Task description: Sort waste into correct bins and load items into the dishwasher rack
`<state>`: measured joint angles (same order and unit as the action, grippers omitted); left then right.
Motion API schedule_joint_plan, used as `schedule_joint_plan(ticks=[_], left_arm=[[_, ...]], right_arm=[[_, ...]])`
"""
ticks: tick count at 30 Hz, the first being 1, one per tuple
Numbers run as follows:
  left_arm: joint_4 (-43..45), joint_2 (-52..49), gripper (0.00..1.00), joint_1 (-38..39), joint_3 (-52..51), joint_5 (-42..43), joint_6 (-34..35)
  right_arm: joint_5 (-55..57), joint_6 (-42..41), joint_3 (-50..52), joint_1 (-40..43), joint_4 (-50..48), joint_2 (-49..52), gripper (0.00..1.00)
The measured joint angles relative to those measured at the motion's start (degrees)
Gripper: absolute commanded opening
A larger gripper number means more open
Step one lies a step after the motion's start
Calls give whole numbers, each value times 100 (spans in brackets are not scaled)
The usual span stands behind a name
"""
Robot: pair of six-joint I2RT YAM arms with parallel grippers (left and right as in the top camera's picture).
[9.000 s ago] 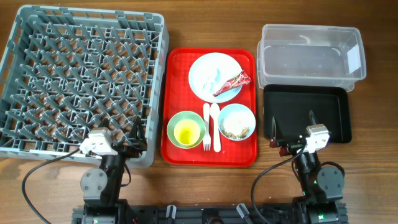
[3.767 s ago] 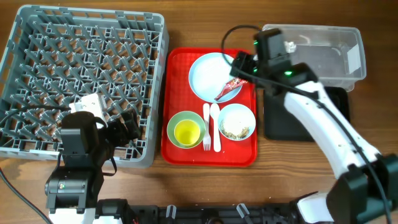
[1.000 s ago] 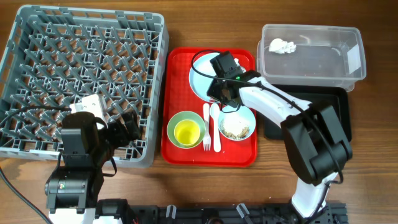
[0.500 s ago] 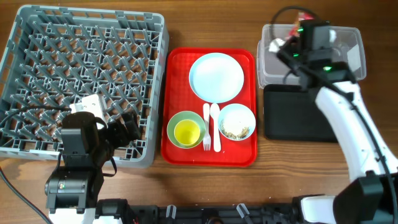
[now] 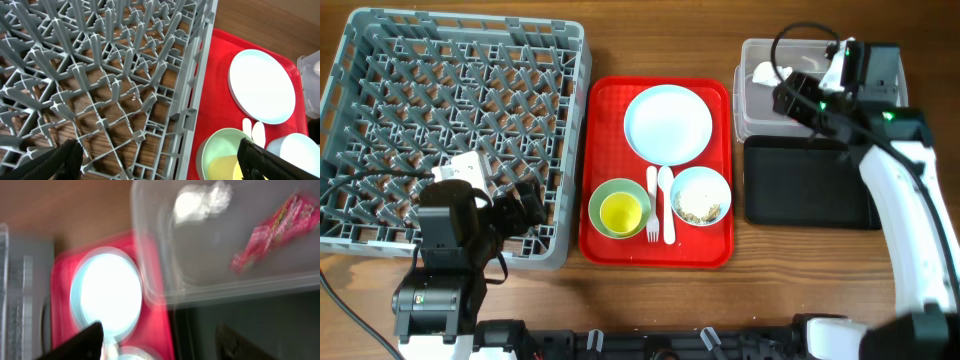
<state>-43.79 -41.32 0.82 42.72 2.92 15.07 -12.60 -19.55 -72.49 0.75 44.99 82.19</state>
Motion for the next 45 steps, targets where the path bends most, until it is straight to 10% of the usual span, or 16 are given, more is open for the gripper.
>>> schedule_joint_plan(ticks=[7, 18, 45], left_arm=[[0, 0, 100, 0, 0, 0, 0], [0, 0, 100, 0, 0, 0, 0], [0, 0, 100, 0, 0, 0, 0]], right_arm=[[-415, 1003, 48, -1360, 1543, -463, 64], [66, 616, 1379, -3296, -61, -354, 41], [520, -188, 1759, -3510, -1145, 1427, 4]])
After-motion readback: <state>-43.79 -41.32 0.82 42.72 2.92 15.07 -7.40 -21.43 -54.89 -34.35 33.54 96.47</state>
